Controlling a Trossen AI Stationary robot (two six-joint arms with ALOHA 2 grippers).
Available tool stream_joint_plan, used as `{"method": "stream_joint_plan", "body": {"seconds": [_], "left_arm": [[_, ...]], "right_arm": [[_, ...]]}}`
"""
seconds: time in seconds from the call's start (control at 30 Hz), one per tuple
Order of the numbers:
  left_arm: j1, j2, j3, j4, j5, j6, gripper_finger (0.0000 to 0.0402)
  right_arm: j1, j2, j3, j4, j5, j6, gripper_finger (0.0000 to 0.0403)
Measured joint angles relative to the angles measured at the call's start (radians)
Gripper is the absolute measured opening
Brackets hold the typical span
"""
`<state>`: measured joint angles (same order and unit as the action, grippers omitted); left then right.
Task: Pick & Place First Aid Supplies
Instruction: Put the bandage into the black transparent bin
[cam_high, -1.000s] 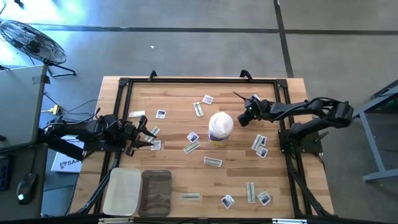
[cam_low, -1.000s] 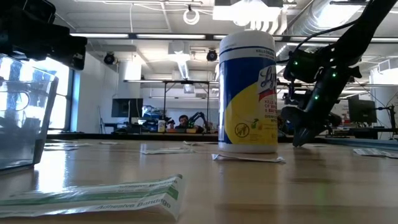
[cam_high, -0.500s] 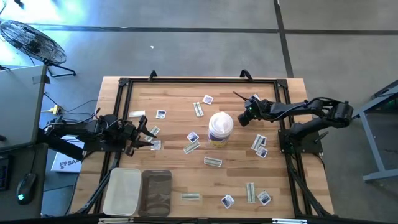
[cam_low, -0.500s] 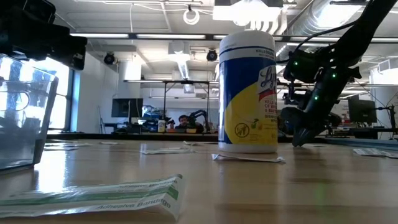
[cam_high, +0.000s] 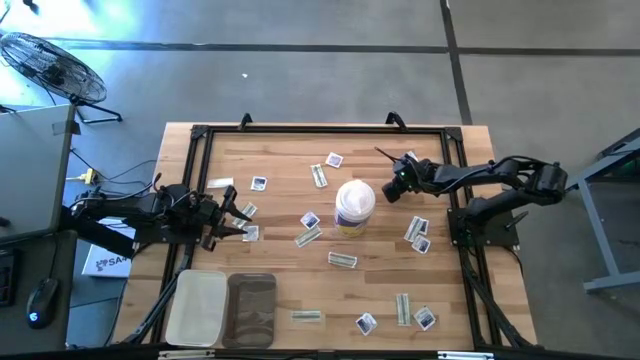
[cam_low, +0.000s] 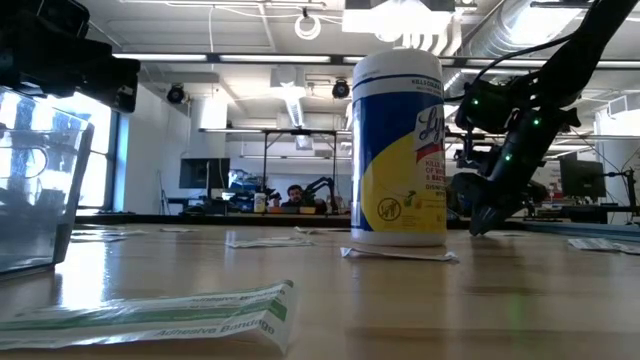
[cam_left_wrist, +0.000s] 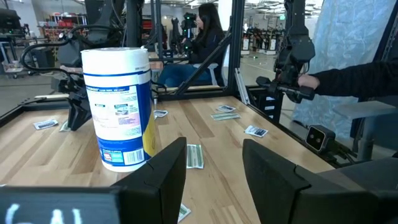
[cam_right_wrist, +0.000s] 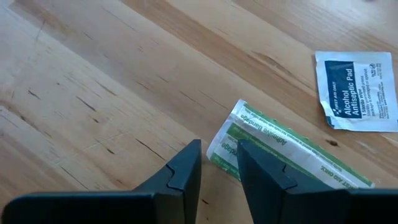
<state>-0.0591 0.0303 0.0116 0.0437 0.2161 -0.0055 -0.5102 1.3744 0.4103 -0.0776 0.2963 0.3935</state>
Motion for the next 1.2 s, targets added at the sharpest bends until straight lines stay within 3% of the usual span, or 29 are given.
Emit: {"method": "stream_joint_plan", "body": {"seconds": [0.33,0.53,1.2], "left_arm": [[0.0,0.0,0.0,0.0,0.0,0.0,0.0154],[0.0,0.0,0.0,0.0,0.0,0.0,0.0154],[0.0,0.0,0.0,0.0,0.0,0.0,0.0154]], "right_arm": [[0.0,0.001,0.051,-0.019,-0.023,-0.008,0.009],[0.0,0.001,0.051,-0.119,0.021,0.015,0.0087],[0.0,0.057,0.042,-0.058,0.03,0.018,0.0087]]}}
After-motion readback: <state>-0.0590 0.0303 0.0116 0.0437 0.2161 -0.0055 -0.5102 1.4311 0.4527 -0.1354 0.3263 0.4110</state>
